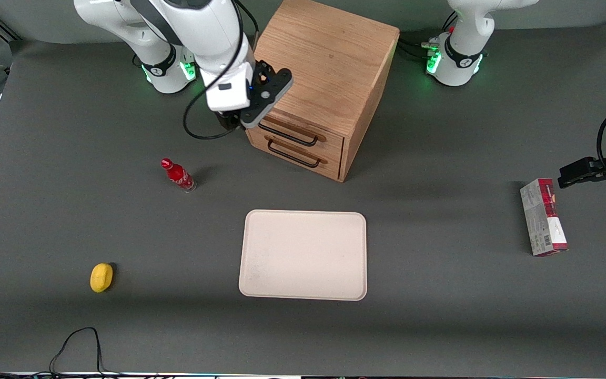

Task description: Open upper drawer

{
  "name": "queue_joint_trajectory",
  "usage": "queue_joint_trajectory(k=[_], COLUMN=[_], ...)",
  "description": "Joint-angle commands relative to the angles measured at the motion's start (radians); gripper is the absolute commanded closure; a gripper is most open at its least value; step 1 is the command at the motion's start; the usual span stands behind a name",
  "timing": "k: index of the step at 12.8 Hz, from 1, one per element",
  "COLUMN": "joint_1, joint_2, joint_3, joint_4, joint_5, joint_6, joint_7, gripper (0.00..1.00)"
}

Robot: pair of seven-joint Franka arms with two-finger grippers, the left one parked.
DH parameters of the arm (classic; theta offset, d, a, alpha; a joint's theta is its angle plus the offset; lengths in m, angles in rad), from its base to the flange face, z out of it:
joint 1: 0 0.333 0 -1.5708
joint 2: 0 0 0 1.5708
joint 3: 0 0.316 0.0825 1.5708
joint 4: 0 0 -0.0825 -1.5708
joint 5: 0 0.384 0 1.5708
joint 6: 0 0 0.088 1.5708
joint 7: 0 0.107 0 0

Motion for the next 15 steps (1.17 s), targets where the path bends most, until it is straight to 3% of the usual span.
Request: queue_joint_trajectory(k=[1, 5, 15], joint_1=[-0.017, -0.018, 0.012], joint_2=[0.123, 0.236, 0.319], joint_3=[0.006, 0.004, 0.007], joint_4=[0.056, 0.054, 0.027], joint_5=[0.081, 0.062, -0.016], joint_6=[-0.019, 0.024, 0.135], joint_7=[-0.186, -0.24, -0.226], gripper=[0.0, 0.0, 0.0])
